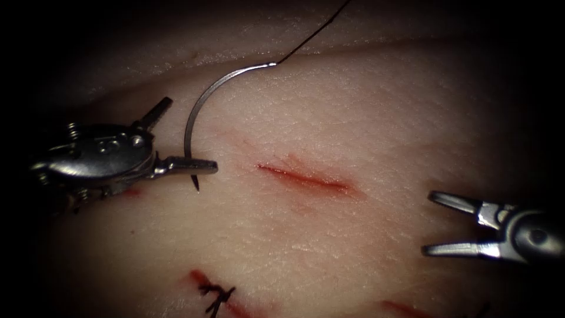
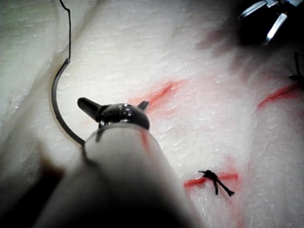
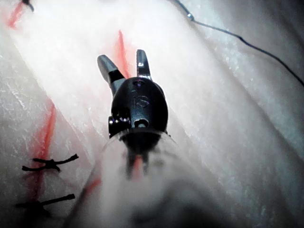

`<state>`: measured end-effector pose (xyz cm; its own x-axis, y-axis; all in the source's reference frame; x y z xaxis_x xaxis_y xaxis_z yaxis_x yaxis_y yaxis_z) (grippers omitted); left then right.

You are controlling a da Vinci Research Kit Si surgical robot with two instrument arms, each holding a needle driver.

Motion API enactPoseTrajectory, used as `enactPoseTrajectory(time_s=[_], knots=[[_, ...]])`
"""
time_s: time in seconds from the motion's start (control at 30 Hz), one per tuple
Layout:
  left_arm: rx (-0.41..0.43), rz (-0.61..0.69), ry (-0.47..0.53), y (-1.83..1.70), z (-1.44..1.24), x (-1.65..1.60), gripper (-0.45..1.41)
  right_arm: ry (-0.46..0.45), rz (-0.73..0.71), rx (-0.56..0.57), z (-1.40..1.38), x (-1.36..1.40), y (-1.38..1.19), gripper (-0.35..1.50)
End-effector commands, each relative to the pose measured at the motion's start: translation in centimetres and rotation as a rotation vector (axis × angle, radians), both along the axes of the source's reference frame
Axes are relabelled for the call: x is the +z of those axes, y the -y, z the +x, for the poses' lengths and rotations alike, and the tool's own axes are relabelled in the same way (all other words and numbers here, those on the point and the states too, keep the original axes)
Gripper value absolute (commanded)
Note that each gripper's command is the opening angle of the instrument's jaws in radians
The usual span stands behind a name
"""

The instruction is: Wound Closure

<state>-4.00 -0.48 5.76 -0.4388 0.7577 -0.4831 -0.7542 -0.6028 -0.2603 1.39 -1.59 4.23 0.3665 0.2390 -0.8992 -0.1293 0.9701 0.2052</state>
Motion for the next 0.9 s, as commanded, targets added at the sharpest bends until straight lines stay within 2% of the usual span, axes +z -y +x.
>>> enactPoseTrajectory(time_s=[0.03,0.2,0.4,0.53,0.73,0.8,0.9], knots=[[-0.004,0.004,0.004,-0.01,-0.07,0.1,1.03,0.0,-0.002,0.001,0.08,0.04,-0.02,0.52],[-0.029,0.054,0.005,0.07,0.01,0.51,1.05,0.003,-0.007,0.003,0.09,0.05,0.02,0.5],[-0.034,0.099,0.011,0.15,0.03,0.82,1.08,0.007,-0.012,-0.002,0.09,0.07,0.08,0.5],[-0.043,0.119,0.031,0.16,0.01,0.91,1.08,0.009,-0.014,-0.004,0.1,0.08,0.1,0.5],[-0.054,0.128,0.037,0.15,-0.01,0.95,0.98,0.014,-0.014,-0.005,0.1,0.08,0.11,0.5],[-0.059,0.13,0.028,0.15,0.0,0.98,0.88,0.014,-0.015,-0.005,0.1,0.07,0.13,0.5],[-0.07,0.127,0.018,0.13,0.03,1.02,0.86,0.014,-0.016,-0.005,0.1,0.06,0.15,0.5]])
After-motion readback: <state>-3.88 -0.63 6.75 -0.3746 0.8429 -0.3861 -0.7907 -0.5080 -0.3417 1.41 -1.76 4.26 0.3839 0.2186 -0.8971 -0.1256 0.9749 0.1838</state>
